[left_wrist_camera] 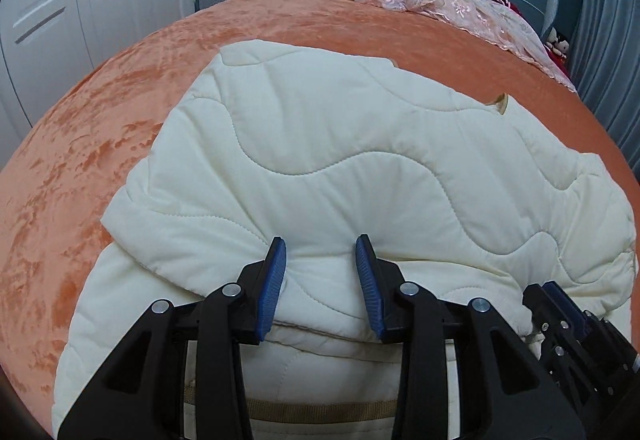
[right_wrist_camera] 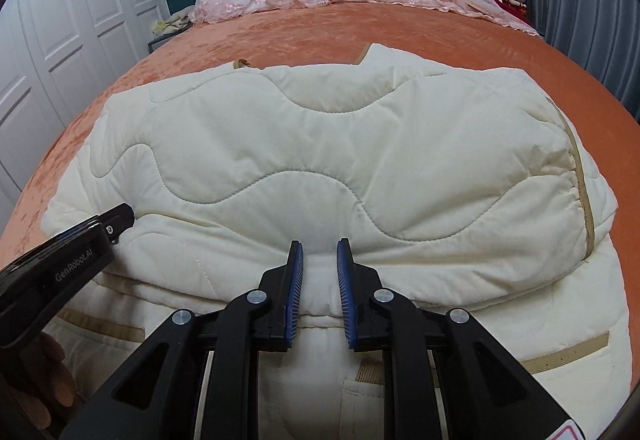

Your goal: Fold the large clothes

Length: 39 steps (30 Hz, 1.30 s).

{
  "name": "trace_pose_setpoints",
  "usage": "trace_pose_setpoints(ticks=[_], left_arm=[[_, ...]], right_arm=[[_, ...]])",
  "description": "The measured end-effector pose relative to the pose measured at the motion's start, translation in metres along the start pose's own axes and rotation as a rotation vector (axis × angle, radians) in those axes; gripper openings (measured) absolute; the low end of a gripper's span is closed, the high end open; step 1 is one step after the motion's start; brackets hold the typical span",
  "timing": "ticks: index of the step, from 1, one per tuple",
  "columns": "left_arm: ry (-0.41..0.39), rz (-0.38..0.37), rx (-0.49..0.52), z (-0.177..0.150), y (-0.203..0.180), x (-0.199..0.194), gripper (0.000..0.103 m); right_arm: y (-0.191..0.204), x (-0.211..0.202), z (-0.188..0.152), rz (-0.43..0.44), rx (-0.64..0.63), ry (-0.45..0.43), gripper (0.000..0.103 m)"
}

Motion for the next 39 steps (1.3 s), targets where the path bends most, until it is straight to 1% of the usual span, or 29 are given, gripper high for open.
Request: trace_pose_setpoints(ticks=[3, 11, 22, 26, 28, 29, 30, 32, 34, 36, 39], left_arm=[[-0.012, 0.011, 0.012, -0.002, 0.000, 0.003, 0.035], [-0.031, 0.029, 0.036, -0.005, 0.000, 0.008, 0.035], [-0.045, 0.028, 0.038, -0.006, -0.001, 0.009, 0.035], [-0.045, 0.010, 0.025, -0.004, 0.000, 0.007, 0.036], [-0.042, -0.019, 0.004, -0.002, 0.001, 0.004, 0.039], [-0.036, -0.035, -0.004, 0.000, 0.001, 0.002, 0.043], [-0.028, -0.050, -0.005, 0.003, -0.001, -0.002, 0.047], [-0.009, -0.034, 0.018, 0.009, -0.002, -0.011, 0.048], [-0.023, -0.027, 0.034, 0.021, 0.000, -0.026, 0.049], [-0.046, -0.026, 0.037, 0.041, 0.004, -0.036, 0.051], [-0.073, -0.026, 0.035, 0.077, 0.011, -0.040, 0.051]], right_arm=[[0.003, 0.001, -0.001, -0.017, -0.013, -0.013, 0.016], [0.005, 0.003, -0.004, -0.025, -0.015, -0.030, 0.016], [0.007, 0.004, -0.005, -0.019, -0.003, -0.047, 0.016], [0.004, 0.004, -0.004, 0.012, 0.020, -0.037, 0.016], [0.003, 0.003, -0.003, 0.036, 0.036, -0.023, 0.016], [0.002, 0.002, -0.002, 0.049, 0.043, -0.013, 0.016], [0.000, 0.000, 0.000, 0.061, 0.050, -0.001, 0.016], [-0.004, -0.007, 0.003, 0.074, 0.051, 0.020, 0.016], [-0.010, -0.017, 0.005, 0.047, 0.025, 0.018, 0.016], [-0.016, -0.029, 0.012, 0.028, 0.014, -0.008, 0.017], [-0.021, -0.043, 0.041, 0.055, 0.031, -0.061, 0.018]])
Point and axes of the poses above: each gripper's, at about its wrist camera, not at the fingertips, and x roughly the way its jaws point, y to its left, z to its top, the point moved 10 cm from there along x, roughly the way its jaws point, and after that the axes turned 13 degrees about -z, right-handed, at the moved point
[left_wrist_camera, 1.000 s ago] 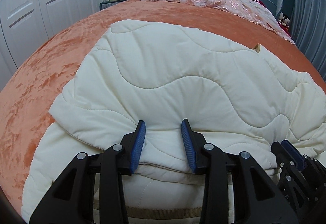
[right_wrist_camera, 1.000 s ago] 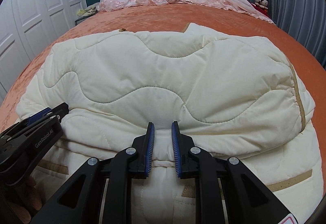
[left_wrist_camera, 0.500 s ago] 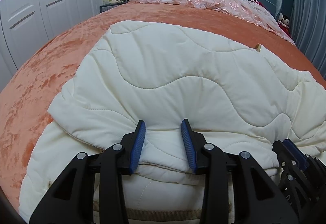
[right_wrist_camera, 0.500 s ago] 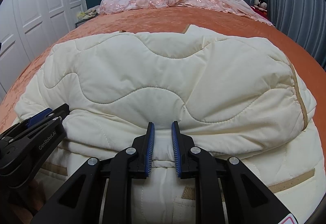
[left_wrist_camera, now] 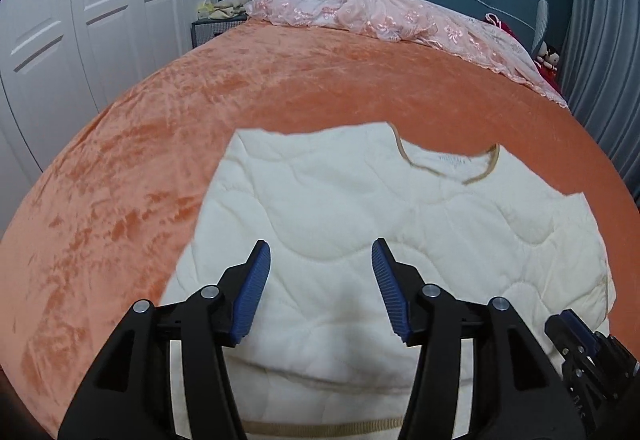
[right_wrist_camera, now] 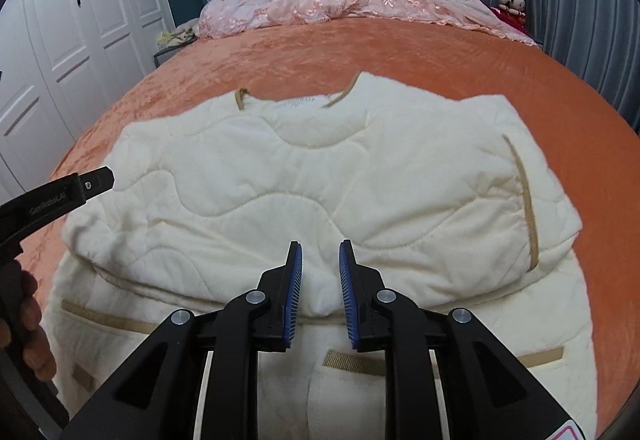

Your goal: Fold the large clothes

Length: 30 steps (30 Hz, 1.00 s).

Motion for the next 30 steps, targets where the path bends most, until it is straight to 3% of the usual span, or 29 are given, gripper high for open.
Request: trace_pose_setpoints(ticks=[5, 11, 15, 19, 26, 28, 30], left_arm=[[-0.038, 0.028, 0.036, 0.061, 0.002, 0.023, 0.051], [0.042, 0.047, 0.033, 0.080, 0.012, 0.095, 0.051], [0.101, 0.064, -0.025, 0.069, 0.034, 0.139, 0.051], [0.127, 0.083, -0.052, 0.056, 0.054, 0.164, 0.051], [0.073, 0.065, -0.061, 0.048, 0.058, 0.165, 0.052], [0.062, 0.044, -0.080, 0.047, 0.060, 0.165, 0.052], [0.053, 0.034, -0.089, 0.047, 0.061, 0.165, 0.052]], right_arm=[[0.018, 0.015, 0.064, 0.083, 0.036, -0.039, 0.021], [0.065, 0.088, 0.109, 0.154, 0.060, 0.040, 0.021], [0.104, 0.130, 0.115, 0.197, 0.033, 0.114, 0.021], [0.131, 0.165, 0.097, 0.190, -0.056, 0.190, 0.021], [0.125, 0.178, 0.090, 0.202, -0.012, 0.191, 0.018], [0.121, 0.178, 0.097, 0.167, -0.001, 0.183, 0.027], [0.128, 0.175, 0.107, 0.188, -0.010, 0.160, 0.035]])
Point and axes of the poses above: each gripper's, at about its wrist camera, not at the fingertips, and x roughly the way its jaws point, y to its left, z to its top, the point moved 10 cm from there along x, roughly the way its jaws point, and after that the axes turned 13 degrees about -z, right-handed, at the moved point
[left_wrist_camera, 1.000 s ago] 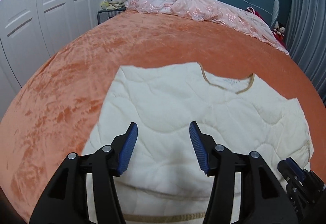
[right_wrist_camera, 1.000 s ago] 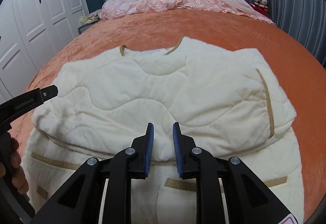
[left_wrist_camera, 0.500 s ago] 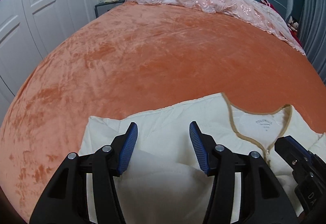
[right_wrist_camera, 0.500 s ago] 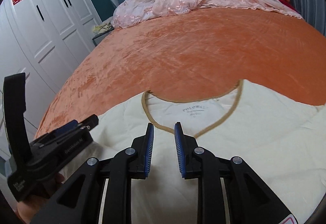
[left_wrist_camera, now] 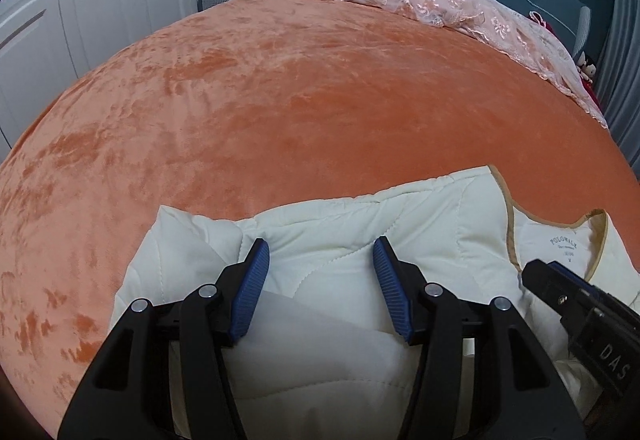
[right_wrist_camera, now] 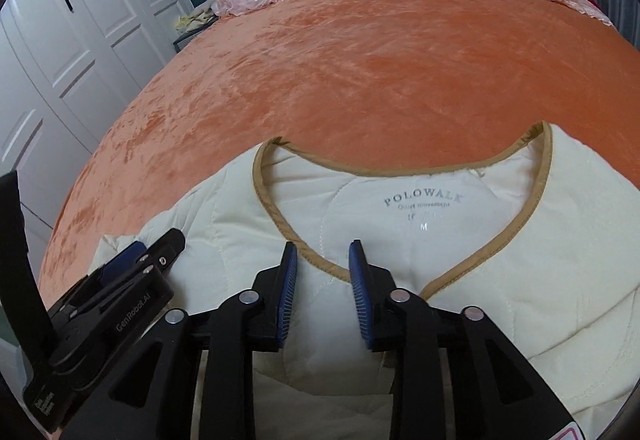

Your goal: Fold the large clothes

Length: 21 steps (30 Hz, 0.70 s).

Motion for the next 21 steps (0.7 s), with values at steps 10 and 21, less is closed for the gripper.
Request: trace_pose_setpoints(ticks=[10, 21], left_arm=[[-0.024, 0.000, 0.004, 0.000, 0.000, 0.000, 0.052], [-0.010, 0.018, 0.021, -0.001, -0.002, 0.003, 0.054]], right_arm=[[0.018, 0.017, 0.000, 0.002, -0.076, 0.011, 0.001], [-0.077, -0.013, 0.003, -0.138, 0.220, -0.073, 0.000]])
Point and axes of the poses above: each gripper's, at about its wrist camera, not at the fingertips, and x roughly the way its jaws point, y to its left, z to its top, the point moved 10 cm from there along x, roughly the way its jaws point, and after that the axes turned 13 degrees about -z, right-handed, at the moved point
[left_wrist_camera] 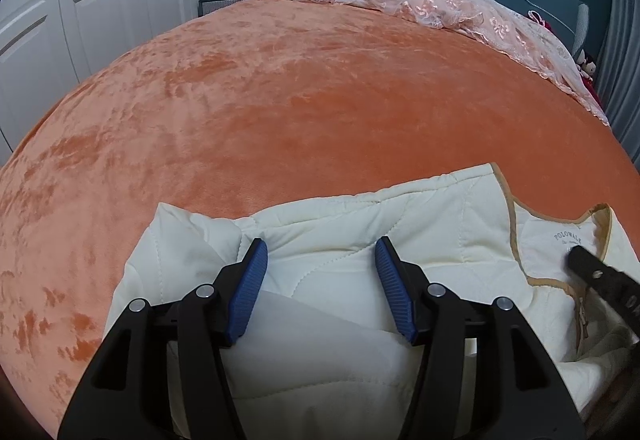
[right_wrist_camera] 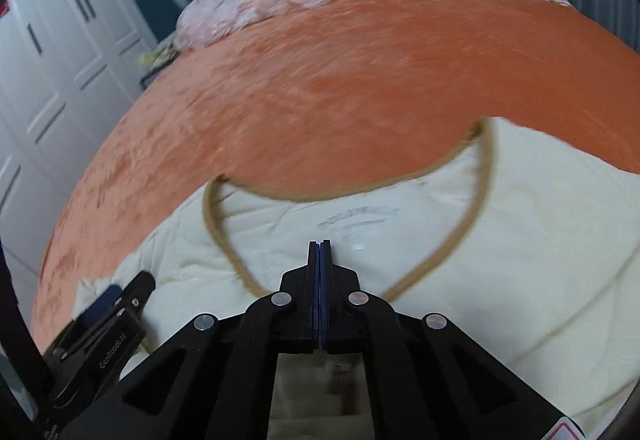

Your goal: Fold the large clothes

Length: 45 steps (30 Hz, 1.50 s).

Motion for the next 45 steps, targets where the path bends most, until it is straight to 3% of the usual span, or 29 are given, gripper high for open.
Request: trace_pose_setpoints(ticks=[3, 6, 10, 16, 18, 22, 24, 27, 30, 35, 36, 37, 40, 42, 45], left_arm=[[0.024, 0.007, 0.023, 0.003, -0.006, -0.002, 0.062], [0.002, 0.035, 0.077, 0.013, -0.022, -0.020, 0.063], [-0.023, -0.068, 0.109, 0.024, -0.082, -0.040, 0.063], [0.068, -0.162, 0.197, 0.017, -0.181, -0.012, 0.063], [0.126, -0.157, 0.227, 0.004, -0.198, 0.009, 0.063], [0.227, -0.212, 0.226, -0.022, -0.223, 0.042, 0.063], [0.237, -0.184, 0.233, -0.028, -0.223, 0.052, 0.063], [0.192, -0.138, 0.231, -0.029, -0.216, 0.056, 0.062], [0.166, -0.091, 0.181, -0.025, -0.201, 0.058, 0.058], [0.083, -0.111, 0.129, -0.003, -0.182, 0.032, 0.056], [0.058, -0.104, 0.138, 0.005, -0.177, 0.025, 0.056], [0.039, -0.095, 0.150, 0.013, -0.172, 0.019, 0.056], [0.028, 0.010, 0.203, 0.034, -0.148, 0.015, 0.056], [0.053, 0.053, 0.221, 0.039, -0.133, 0.023, 0.056], [0.107, 0.093, 0.243, 0.030, -0.116, 0.039, 0.056]], right_arm=[[-0.045, -0.016, 0.010, -0.013, 0.023, 0.000, 0.002], [-0.082, -0.022, 0.015, -0.042, 0.019, 0.020, 0.005], [-0.111, -0.016, 0.020, -0.069, 0.018, 0.047, 0.006], [-0.105, 0.009, 0.014, -0.043, -0.086, 0.121, 0.006], [-0.111, 0.014, 0.013, -0.040, -0.088, 0.129, 0.000], [-0.128, 0.017, 0.014, -0.014, -0.040, 0.127, 0.000], [-0.132, 0.020, 0.011, -0.004, -0.034, 0.128, 0.000], [-0.132, 0.020, 0.010, -0.031, -0.045, 0.095, 0.000], [-0.133, 0.021, 0.009, -0.065, -0.044, 0.066, 0.000], [-0.138, 0.005, 0.021, -0.103, -0.020, 0.022, 0.001], [-0.131, -0.003, 0.025, -0.085, -0.026, 0.004, 0.011], [-0.122, -0.010, 0.029, -0.063, -0.042, -0.009, 0.013], [-0.071, -0.023, 0.035, 0.033, -0.135, -0.024, 0.013], [-0.036, -0.015, 0.030, 0.079, -0.198, 0.014, 0.013], [-0.002, 0.008, 0.013, 0.082, -0.275, 0.072, 0.013]])
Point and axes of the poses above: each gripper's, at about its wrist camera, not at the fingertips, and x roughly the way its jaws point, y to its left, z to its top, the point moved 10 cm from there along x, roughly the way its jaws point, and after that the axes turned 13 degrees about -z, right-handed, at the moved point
